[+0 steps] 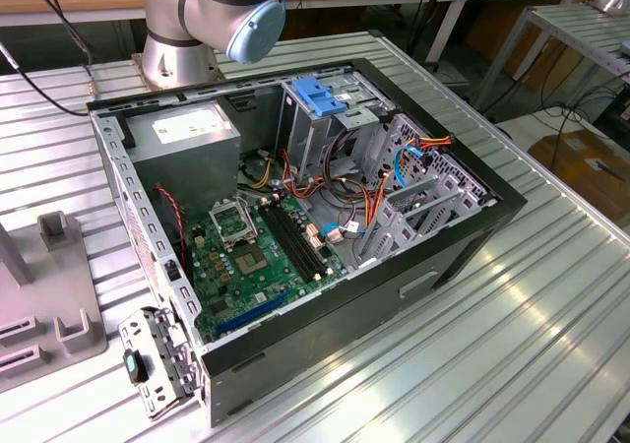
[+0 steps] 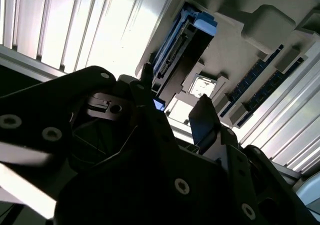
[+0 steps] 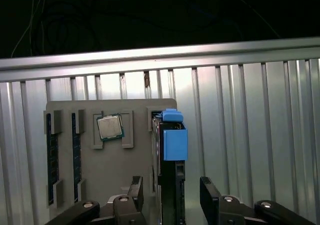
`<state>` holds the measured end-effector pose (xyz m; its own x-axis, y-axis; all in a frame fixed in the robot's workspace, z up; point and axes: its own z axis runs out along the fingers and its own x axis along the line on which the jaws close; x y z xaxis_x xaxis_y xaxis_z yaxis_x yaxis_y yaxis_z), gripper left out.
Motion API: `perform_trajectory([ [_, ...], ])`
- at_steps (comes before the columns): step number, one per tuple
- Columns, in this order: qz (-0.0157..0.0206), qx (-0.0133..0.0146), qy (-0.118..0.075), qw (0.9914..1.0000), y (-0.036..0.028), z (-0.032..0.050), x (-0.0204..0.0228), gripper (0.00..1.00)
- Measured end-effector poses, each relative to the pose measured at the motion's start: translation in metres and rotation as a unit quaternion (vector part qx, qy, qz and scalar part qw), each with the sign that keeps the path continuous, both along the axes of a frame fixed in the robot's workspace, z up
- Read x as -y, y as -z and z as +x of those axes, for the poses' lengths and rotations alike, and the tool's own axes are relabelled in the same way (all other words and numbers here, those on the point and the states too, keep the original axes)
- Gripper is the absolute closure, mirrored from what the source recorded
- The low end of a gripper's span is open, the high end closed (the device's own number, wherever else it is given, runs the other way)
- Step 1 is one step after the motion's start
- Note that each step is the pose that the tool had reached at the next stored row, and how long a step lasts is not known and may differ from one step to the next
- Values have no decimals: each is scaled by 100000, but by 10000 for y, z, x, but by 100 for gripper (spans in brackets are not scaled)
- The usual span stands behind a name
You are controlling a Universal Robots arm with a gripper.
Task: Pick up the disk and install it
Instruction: 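Pick up the disk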
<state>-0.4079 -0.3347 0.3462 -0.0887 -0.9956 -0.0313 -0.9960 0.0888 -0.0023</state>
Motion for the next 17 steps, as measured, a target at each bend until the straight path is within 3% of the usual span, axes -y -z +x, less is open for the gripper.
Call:
perform_trajectory([
  [1, -1, 1, -2, 100000, 0, 0, 0, 46],
  [2, -1, -2, 1, 100000, 0, 0, 0, 40],
  [5, 18, 24, 0, 100000, 11, 0, 0, 40],
  [8, 10, 7, -196, 100000, 102, 0, 0, 40],
  [17, -95, 1, -2591, 99966, 227, 0, -2, 40],
])
